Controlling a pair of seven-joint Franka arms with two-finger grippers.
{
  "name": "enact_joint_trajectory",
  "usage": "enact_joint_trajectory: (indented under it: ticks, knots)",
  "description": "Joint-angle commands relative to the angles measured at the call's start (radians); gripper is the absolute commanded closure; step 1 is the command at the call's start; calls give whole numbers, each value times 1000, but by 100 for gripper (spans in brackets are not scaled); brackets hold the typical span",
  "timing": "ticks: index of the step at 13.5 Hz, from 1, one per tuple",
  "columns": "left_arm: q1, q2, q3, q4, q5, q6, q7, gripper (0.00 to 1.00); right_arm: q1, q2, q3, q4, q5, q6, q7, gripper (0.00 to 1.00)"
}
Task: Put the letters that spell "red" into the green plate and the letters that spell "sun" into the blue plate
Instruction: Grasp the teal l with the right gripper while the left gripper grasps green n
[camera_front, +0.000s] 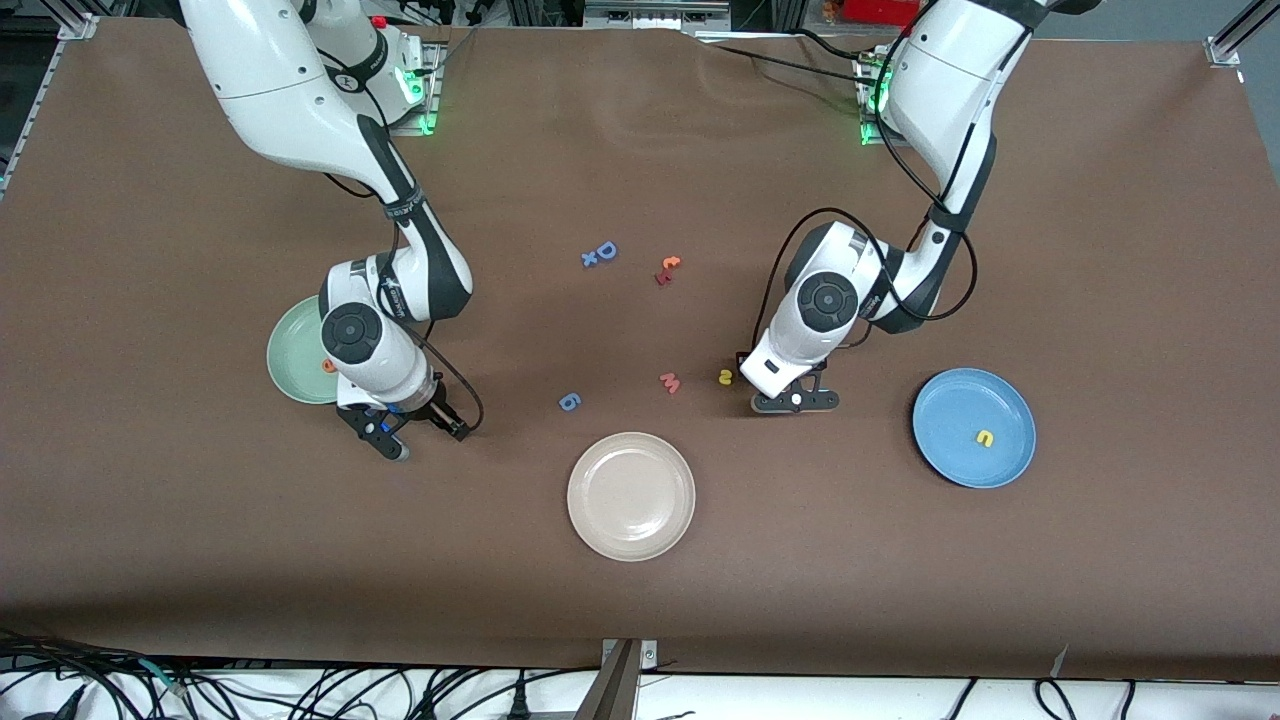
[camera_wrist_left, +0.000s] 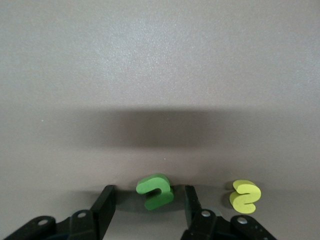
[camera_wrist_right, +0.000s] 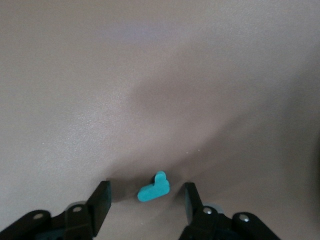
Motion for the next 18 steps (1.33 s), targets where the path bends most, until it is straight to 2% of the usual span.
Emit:
enact_joint_trajectory:
  ticks: [1,5,7,8,10,13,15,16,18]
  knots:
    - [-10,22,8,35,30,-2,-32,42,-2,10,1,13,9,4,6,46]
    - [-10,22,8,35,30,-2,-32,55,-6,7,-2,10,8,-2,-4,50]
    - [-10,22,8,35,30,-2,-33,56,-8,9,-2,10,8,-2,-1,50]
    - [-10,22,8,35,32,-2,-35,62,-3,9,-2,10,6,-2,-1,58]
    - [-10,22,8,35,32,-2,-35,66,-6,9,-2,8,6,-2,-1,74]
    - [-10,22,10,35,32,-2,-35,73,-6,9,-2,7,6,-2,0,76]
    - [-10,22,10,35,36,-2,-35,78,-6,9,-2,7,6,-2,2,81]
    - [-8,20,10,35,50,-2,-35,80,-6,9,-2,7,6,-2,2,87]
    - [-8,20,10,35,52,-2,-35,83,-6,4,-2,7,6,-2,2,88]
